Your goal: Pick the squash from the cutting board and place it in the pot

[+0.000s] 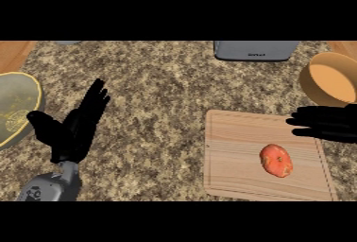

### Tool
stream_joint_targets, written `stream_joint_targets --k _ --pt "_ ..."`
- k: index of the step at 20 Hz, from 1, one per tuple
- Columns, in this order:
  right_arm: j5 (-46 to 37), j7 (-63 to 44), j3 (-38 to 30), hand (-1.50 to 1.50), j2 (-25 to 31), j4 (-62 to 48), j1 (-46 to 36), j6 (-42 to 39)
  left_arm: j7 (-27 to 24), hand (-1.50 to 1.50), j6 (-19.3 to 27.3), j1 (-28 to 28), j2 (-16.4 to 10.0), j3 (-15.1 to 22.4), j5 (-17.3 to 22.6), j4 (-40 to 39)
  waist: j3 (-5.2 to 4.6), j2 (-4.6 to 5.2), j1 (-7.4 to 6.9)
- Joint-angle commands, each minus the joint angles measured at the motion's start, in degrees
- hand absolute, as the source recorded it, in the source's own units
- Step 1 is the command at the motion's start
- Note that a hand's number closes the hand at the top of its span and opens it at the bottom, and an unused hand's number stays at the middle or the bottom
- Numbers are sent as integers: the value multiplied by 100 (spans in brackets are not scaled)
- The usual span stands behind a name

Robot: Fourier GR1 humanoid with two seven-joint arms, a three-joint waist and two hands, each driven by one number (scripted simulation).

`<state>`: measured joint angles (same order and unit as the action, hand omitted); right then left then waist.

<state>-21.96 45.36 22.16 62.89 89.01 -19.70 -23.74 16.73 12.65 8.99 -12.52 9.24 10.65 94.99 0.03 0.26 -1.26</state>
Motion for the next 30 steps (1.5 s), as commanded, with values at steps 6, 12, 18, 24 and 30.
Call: stream_joint_targets --k 6,12,18,24,30 --pt "-1232 508 362 -150 -544 -807 -242 15 -27 0 -100 -274 107 -25 -142 284 -2 -20 67" --pt "-1121 462 187 -150 -849 -729 -72 -55 223 0 -210 -74 45 -294 -114 123 -3 -25 104" --pt "-1038 140 68 -150 -745 159 528 -146 176 0 -251 45 137 -371 -210 10 -5 -35 160" --pt "-1510 -274 141 -150 -1443 -695 -70 -300 238 0 -251 -288 332 -147 -363 414 -2 -20 60" --pt "-2170 -464 33 -150 -1497 -321 440 -185 55 0 -353 -160 447 -371 -375 62 -3 -25 116"
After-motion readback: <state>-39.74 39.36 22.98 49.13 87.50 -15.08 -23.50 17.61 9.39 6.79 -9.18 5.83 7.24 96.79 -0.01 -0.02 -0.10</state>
